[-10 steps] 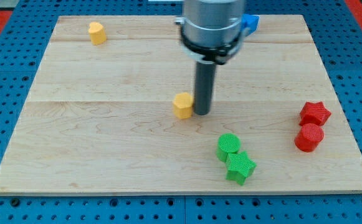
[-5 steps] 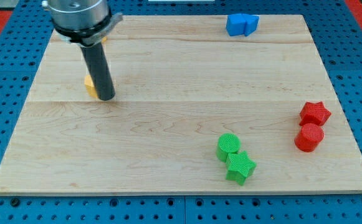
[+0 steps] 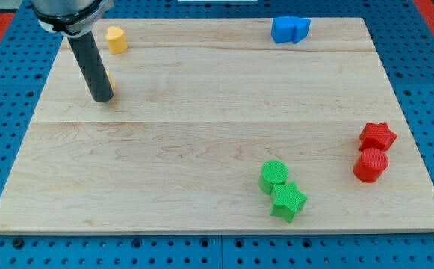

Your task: Move the yellow hexagon closer to the yellow heart

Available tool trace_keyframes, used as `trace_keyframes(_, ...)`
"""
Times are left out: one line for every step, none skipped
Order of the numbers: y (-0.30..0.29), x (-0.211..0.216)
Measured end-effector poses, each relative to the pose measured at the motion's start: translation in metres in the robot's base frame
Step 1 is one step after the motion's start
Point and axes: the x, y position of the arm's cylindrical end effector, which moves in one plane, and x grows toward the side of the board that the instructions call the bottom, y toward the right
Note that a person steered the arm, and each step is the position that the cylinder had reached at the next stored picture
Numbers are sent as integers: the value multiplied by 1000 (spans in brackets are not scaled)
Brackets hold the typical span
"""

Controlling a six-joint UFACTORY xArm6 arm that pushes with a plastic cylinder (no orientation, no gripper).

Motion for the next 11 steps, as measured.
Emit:
trace_keyframes(0, -13)
trace_keyframes(0, -30)
trace_keyframes(0, -42)
trace_keyframes(-16, -34)
trace_keyframes(-29, -32)
trace_keyframes(-43, -37)
trace_keyframes(-58, -40)
trace_keyframes(-58, -46)
trace_keyframes(-58, -39)
trace_keyframes(-51, -39)
trace_keyframes(-36, -48)
